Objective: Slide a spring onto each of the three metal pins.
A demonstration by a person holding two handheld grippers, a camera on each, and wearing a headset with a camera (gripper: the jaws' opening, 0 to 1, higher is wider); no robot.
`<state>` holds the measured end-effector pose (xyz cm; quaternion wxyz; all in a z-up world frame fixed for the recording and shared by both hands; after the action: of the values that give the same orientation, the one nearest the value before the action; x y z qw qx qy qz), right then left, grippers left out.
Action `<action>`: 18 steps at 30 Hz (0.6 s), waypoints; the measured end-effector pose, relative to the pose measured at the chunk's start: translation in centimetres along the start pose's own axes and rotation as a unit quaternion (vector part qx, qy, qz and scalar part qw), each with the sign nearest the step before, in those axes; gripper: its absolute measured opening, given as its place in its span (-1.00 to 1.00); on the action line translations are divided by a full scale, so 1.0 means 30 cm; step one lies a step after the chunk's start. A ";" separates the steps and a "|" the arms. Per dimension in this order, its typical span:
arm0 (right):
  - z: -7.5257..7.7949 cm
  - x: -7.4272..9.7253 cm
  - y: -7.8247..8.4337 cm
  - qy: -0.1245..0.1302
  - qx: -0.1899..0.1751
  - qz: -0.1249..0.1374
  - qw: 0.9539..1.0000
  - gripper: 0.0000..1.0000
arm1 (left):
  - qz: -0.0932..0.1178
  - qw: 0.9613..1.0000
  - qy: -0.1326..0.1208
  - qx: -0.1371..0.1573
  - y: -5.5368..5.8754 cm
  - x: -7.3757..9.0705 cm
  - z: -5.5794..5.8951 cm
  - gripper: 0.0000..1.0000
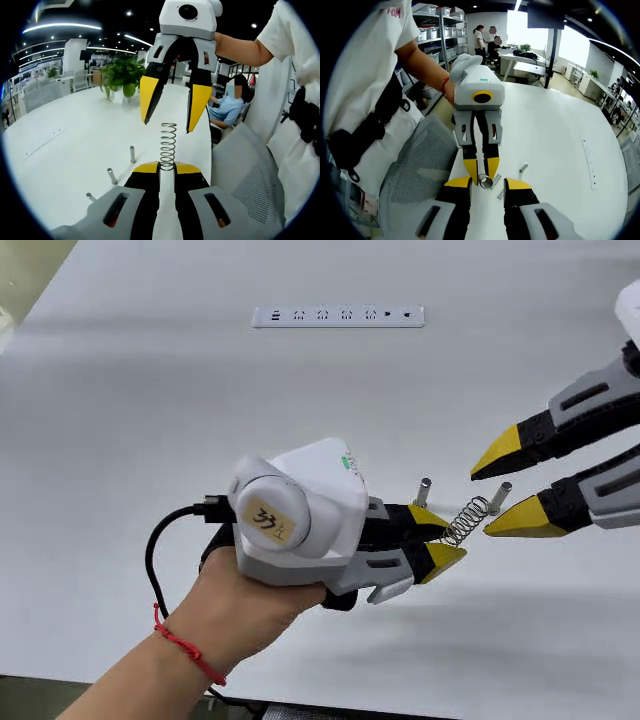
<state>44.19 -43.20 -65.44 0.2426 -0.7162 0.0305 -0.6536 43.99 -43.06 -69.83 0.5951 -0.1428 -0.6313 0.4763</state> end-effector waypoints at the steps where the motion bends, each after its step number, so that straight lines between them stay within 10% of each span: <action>1: 0.002 -0.005 0.001 -0.005 0.009 -0.008 1.000 -0.58 | 0.001 1.000 0.001 0.000 -0.002 -0.001 0.001 -0.87; 18: -0.023 -0.074 0.025 -0.057 0.080 -0.091 0.991 -0.82 | 0.012 1.000 0.007 0.000 -0.012 -0.013 0.020 -0.87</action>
<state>43.41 -43.27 -67.75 0.2396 -0.7307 -0.1011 -0.6313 43.68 -43.79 -69.68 0.5937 -0.1537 -0.6254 0.4824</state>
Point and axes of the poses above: the centre of the closed fingertips' face, and the gripper's own axes: x roughly backward along the fingers, z roughly to its right, y roughly out of its underside, the point moved 1 cm from there along x, roughly backward along the fingers, and after that the axes turned 15 degrees about -z, right-handed, at the moved point
